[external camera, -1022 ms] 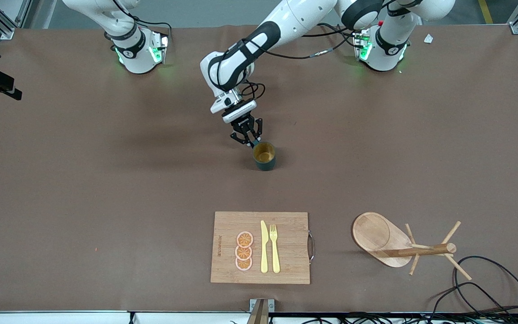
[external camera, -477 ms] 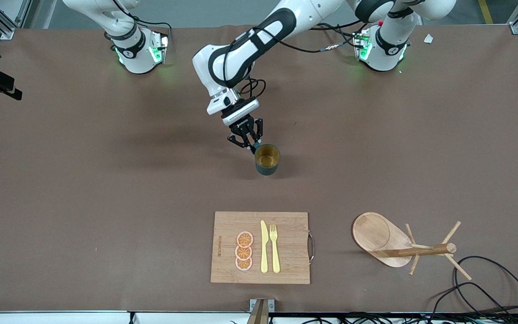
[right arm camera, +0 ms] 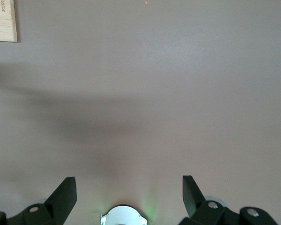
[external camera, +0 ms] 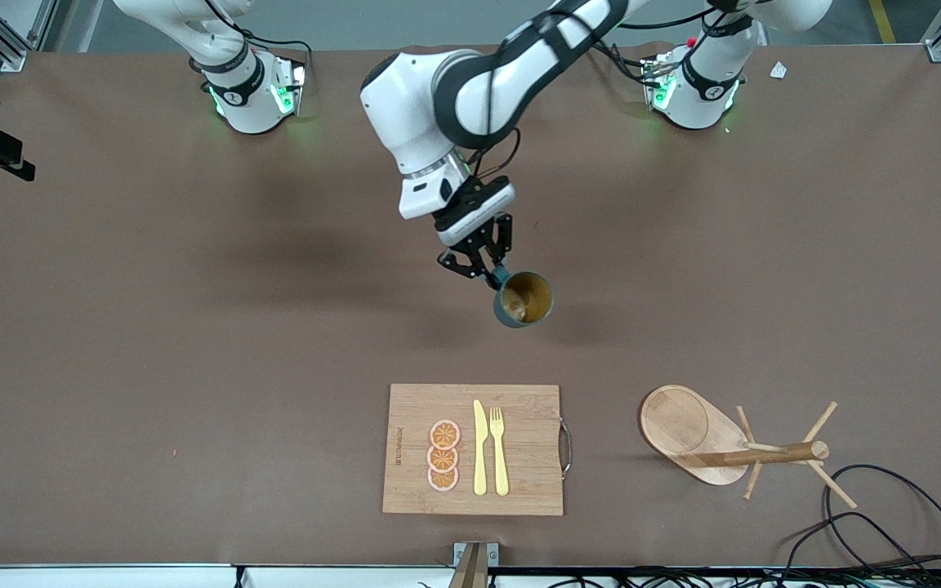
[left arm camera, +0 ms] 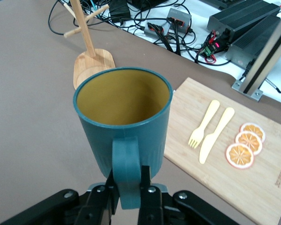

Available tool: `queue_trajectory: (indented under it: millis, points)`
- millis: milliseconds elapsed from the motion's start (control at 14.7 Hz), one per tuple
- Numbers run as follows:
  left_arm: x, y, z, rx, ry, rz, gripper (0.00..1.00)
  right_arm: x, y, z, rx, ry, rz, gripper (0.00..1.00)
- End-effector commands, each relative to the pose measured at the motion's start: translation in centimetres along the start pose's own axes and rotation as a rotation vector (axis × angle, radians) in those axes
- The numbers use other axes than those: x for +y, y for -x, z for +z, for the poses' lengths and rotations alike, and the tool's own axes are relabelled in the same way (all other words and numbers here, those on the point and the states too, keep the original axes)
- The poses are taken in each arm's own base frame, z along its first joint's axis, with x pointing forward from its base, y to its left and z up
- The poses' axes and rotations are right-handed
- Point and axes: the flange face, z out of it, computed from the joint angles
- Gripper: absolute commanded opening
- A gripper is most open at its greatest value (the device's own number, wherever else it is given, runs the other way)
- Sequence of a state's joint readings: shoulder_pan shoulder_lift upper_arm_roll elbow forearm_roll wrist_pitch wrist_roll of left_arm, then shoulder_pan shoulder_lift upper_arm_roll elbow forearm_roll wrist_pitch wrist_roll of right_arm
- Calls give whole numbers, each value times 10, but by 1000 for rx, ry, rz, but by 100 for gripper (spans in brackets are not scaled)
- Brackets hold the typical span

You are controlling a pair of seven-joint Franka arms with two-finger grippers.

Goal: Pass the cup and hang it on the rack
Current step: 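Carry the mug with the left gripper to the wooden rack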

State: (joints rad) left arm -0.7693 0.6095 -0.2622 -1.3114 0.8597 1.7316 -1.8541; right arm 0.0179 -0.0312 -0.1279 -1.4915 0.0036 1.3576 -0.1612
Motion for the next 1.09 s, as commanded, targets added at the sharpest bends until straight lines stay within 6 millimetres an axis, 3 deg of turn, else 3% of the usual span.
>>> queue_trajectory:
  millis: [0, 477, 1022]
  points:
    - [-11, -42, -2, -63, -2, 26, 13, 1, 8, 0, -1, 3, 20, 100]
    - [-45, -184, 17, -273, 51, 41, 13, -1, 9, 1, -1, -29, 70, 100]
    - [-88, -288, 86, -419, 145, 74, 13, -3, 8, 0, 0, -27, 53, 100]
